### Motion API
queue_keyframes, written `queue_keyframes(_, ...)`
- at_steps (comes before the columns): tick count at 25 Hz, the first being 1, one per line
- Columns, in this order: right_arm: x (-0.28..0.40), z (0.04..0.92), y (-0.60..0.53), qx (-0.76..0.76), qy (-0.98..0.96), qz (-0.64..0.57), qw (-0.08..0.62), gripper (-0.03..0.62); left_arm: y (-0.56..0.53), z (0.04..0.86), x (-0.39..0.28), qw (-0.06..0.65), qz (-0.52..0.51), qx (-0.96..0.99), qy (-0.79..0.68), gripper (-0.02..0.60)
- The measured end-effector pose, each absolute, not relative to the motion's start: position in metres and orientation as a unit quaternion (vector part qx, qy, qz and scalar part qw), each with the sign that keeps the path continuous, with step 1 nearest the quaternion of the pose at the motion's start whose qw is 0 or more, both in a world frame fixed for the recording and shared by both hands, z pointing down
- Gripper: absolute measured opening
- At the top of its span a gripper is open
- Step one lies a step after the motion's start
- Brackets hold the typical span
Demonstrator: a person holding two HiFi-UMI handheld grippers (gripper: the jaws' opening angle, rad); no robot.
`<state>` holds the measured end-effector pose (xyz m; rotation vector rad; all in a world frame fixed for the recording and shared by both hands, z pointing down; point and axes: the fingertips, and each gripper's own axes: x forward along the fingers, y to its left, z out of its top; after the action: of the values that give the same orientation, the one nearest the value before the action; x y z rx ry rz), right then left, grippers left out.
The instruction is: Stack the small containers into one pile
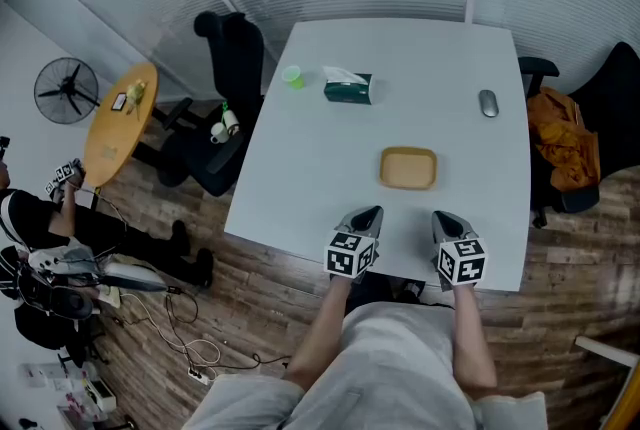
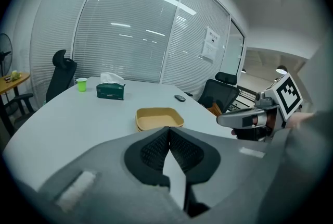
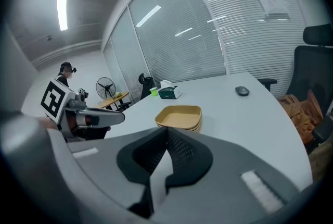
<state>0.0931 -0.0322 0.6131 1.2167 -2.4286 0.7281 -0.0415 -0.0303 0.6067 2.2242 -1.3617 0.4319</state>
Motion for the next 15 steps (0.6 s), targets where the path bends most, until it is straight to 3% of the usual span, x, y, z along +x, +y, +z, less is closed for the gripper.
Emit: queue_keyframes(15,0.102,0.613,-0.044,0.436,-0.847,0.261,0.157,0.002,-0.042,0.603,-0.035,0.243,0.158,0.822,-0.490,0.002)
